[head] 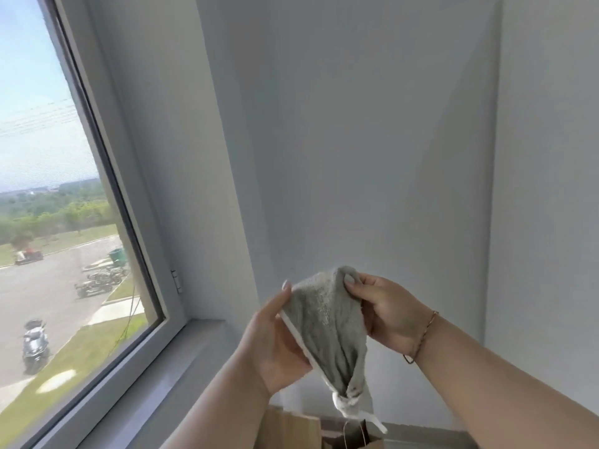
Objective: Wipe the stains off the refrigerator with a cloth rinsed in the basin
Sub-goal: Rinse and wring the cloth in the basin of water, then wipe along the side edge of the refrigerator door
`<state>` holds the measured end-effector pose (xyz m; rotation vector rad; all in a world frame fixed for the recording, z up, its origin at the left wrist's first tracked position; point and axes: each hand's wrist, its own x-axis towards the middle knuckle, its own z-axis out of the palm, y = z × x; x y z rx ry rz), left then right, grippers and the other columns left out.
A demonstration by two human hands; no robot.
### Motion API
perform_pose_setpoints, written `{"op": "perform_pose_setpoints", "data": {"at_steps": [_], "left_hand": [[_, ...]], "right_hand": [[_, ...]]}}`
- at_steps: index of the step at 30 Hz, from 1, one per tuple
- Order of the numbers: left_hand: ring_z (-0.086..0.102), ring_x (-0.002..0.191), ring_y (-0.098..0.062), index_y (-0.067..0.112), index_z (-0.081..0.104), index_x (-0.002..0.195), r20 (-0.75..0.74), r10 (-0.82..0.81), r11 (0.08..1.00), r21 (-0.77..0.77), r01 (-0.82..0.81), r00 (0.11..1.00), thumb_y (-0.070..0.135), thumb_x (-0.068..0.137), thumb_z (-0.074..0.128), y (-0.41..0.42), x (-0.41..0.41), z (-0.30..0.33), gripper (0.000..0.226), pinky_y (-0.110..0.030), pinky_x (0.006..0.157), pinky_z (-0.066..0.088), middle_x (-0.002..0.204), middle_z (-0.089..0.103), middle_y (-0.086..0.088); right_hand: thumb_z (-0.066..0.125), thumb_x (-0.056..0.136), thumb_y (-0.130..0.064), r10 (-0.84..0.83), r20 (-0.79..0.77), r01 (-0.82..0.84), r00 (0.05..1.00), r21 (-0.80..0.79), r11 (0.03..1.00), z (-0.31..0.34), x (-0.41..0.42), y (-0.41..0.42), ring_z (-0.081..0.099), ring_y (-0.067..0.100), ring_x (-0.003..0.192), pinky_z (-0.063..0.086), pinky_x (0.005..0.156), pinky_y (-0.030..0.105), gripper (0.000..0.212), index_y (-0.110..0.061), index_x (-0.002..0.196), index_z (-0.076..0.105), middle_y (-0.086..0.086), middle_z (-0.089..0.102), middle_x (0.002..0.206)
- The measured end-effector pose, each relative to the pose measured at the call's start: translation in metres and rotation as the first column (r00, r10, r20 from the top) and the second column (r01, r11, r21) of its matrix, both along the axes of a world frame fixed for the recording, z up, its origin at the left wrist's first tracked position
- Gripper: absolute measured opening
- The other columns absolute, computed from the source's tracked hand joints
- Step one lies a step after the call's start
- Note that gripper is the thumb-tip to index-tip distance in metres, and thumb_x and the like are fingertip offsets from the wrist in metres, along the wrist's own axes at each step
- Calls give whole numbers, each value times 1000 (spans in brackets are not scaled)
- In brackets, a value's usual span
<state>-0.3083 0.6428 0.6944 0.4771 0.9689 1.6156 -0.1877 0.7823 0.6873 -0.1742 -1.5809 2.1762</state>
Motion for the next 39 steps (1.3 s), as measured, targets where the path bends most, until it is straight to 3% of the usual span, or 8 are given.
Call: {"op": "perform_pose_setpoints", "data": {"at_steps": [4, 10, 15, 18, 24, 30, 35, 39], "left_hand": [[61, 114, -37, -1, 62, 123, -210, -12, 1000, 11, 14, 978, 25, 89, 56, 32, -31, -3, 42, -50, 103, 42, 122, 64, -23], [73, 80, -28, -5, 68, 94, -545, 74, 991, -55, -123, 835, 22, 88, 68, 84, -42, 6, 27, -40, 73, 59, 89, 73, -17], [67, 95, -40, -15, 44, 130, -450, 56, 995, -47, -86, 891, 21, 64, 88, 128, -19, 14, 87, -50, 85, 56, 114, 63, -28], [65, 101, -33, -2, 33, 141, -437, -162, 987, -68, 147, 885, -9, 72, 76, 154, -5, 19, 82, -42, 87, 54, 120, 57, -27], [64, 84, -21, 8, 64, 105, -820, -141, 951, 44, 306, 555, -9, 79, 71, 203, 45, 27, 32, -29, 71, 59, 101, 64, -13], [69, 98, -26, 12, 72, 101, -902, -225, 848, 4, 530, 367, 11, 85, 71, 270, 94, 54, 16, -44, 93, 53, 99, 73, -10], [65, 82, -12, 23, 73, 87, -992, -102, 825, -125, 551, -73, 17, 71, 81, 306, 118, 65, 19, -25, 73, 53, 87, 70, 7], [58, 110, -14, 17, 75, 87, -996, -83, 762, -78, 643, -23, 33, 81, 74, 333, 117, 79, 18, -29, 92, 44, 118, 61, 7]], "right_hand": [[49, 97, -25, -163, 97, 160, 982, 33, 987, 5, -8, 16, 59, 28, 102, 43, 97, 48, 26, -8, 109, 64, 13, 65, 106], [56, 94, -24, -630, 198, 615, 751, 135, 777, 2, -5, 43, 61, 20, 76, 51, 70, 34, 12, -12, 95, 60, 8, 65, 88], [81, 64, -17, -661, 104, 661, 743, 34, 749, -6, 33, 54, 63, 22, 92, 51, 81, 35, 72, -17, 122, 38, 12, 62, 104], [89, 58, -8, -739, 203, 559, 642, 536, 633, -12, 66, 60, 59, 21, 111, 48, 97, 37, 97, -29, 135, 33, 5, 56, 122], [70, 79, -1, -908, 55, 654, 415, 675, 340, 2, 137, 87, 57, 11, 69, 49, 65, 23, 53, -29, 119, 49, 3, 64, 90], [57, 93, -14, -960, 9, 628, 279, 755, 190, 20, 197, 124, 59, 8, 89, 45, 77, 19, 21, -23, 111, 61, -6, 64, 99], [58, 92, -27, -980, -47, 349, 192, 937, 23, 32, 222, 149, 47, 5, 72, 34, 68, 20, 19, -30, 73, 55, -7, 47, 82], [57, 93, -23, -938, 31, 667, 346, 695, 269, 50, 237, 153, 51, 9, 69, 40, 69, 21, 21, -14, 75, 58, -2, 55, 74]]}}
